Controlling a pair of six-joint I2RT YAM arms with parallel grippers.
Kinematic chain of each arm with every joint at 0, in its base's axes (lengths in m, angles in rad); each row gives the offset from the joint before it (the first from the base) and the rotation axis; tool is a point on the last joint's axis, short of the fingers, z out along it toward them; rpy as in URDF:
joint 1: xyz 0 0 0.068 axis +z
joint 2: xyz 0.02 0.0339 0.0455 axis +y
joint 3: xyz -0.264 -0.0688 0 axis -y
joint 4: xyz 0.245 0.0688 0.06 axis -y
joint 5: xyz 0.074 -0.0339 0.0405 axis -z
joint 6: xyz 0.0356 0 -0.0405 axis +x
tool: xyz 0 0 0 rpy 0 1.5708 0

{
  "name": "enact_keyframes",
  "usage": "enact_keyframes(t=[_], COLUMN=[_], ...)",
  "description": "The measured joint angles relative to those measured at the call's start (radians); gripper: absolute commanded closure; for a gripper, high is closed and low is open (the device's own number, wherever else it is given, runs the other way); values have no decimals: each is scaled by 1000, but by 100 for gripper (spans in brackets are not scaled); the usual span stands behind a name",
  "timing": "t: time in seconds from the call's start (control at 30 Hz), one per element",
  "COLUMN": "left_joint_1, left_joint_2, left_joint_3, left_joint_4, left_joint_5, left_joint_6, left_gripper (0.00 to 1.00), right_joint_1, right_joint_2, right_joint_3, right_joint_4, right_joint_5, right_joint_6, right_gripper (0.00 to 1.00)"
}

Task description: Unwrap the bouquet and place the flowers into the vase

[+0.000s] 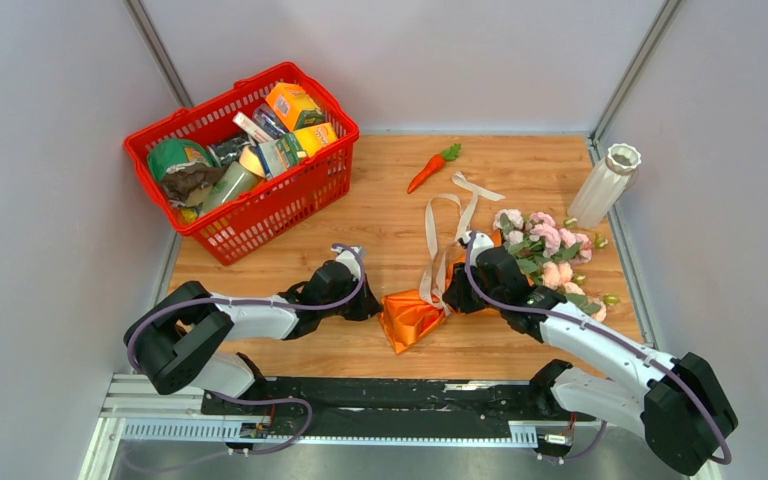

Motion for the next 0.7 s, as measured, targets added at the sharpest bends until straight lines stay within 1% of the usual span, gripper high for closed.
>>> enact_keyframes(t=[0.27,0.4,0.5,0.7], left_joint_1=[0,0,0,-4], left_joint_2=[0,0,0,0], left_joint_3=[0,0,0,2], left_joint_4=[-2,-2,-2,-7], left_joint_5=[-2,-2,-2,-11], left_joint_6=[0,0,0,0], left_gripper=[100,100,100,100], right_joint_1=[0,1,3,12], right_joint_2=[32,48,64,79], right_joint_3=[-38,-39,-41,-48], right_joint_4=[23,34,45,67], right_joint_5=[-29,-44,-53,-49], right_joint_6=[3,2,1,1], right_gripper=[81,74,73,92])
